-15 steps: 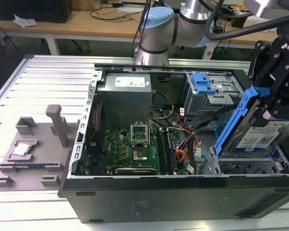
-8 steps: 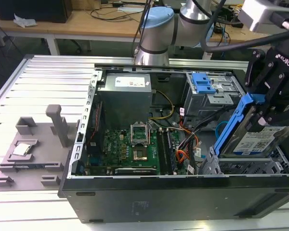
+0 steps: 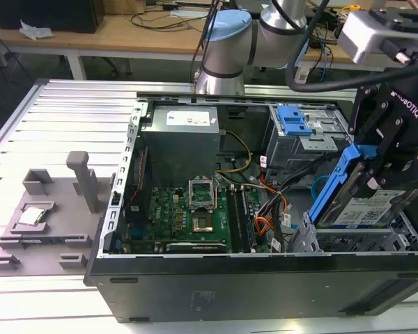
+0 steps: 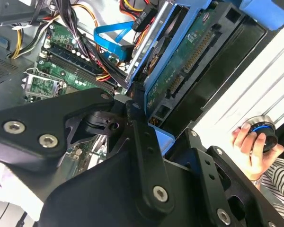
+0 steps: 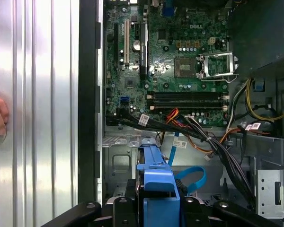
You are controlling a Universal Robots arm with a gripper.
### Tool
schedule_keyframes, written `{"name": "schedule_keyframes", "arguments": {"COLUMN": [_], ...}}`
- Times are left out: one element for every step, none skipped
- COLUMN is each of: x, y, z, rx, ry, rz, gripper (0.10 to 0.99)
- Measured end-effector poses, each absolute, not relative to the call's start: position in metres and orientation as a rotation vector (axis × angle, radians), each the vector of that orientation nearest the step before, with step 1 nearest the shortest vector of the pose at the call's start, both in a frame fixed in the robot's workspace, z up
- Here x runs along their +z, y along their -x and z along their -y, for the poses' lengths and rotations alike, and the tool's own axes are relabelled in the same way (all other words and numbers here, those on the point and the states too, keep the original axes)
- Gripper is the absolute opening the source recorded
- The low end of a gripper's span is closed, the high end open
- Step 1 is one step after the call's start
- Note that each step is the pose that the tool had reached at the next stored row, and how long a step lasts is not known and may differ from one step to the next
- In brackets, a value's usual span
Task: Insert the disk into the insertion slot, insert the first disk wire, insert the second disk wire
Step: 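Insert the disk into the insertion slot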
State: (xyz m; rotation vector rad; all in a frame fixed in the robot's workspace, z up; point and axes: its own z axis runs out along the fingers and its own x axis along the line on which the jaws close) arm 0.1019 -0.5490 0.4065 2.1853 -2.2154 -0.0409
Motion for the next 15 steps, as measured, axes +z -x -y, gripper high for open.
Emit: {"name": "schedule_keyframes", "arguments": {"x": [0.405,0.405,0.403,0.402,0.400,0.398,0.397,0.395,0.393,0.392,0.391,0.390,0.389,0.388,0.386], "y": [-0.102,-0.102,-0.102,-0.102,-0.102,-0.102,-0.102,-0.102,-0.102,-0.102,-0.102,-0.102,-0.102,-0.102,-0.102], "z": [0.549,0.549,0.549,0.549,0.549,0.549,0.549,0.549,0.549,0.549,0.549,0.549,0.549,0.549,0.549], "rx": [-0.041,-0.041,-0.041,-0.041,-0.041,-0.041,-0.041,-0.041,-0.041,-0.041,-0.041,-0.041,-0.041,-0.041,-0.041], "ry": [-2.185,-2.185,-2.185,-2.185,-2.185,-2.185,-2.185,-2.185,-2.185,-2.185,-2.185,-2.185,-2.185,-2.185,-2.185], "rz": [2.215,2.215,2.215,2.215,2.215,2.215,2.215,2.215,2.215,2.215,2.215,2.215,2.215,2.215,2.215], "gripper": [0.369,0.369,0.369,0.369,0.369,0.369,0.369,0.369,0.369,0.369,0.369,0.369,0.369,0.369,0.369]}}
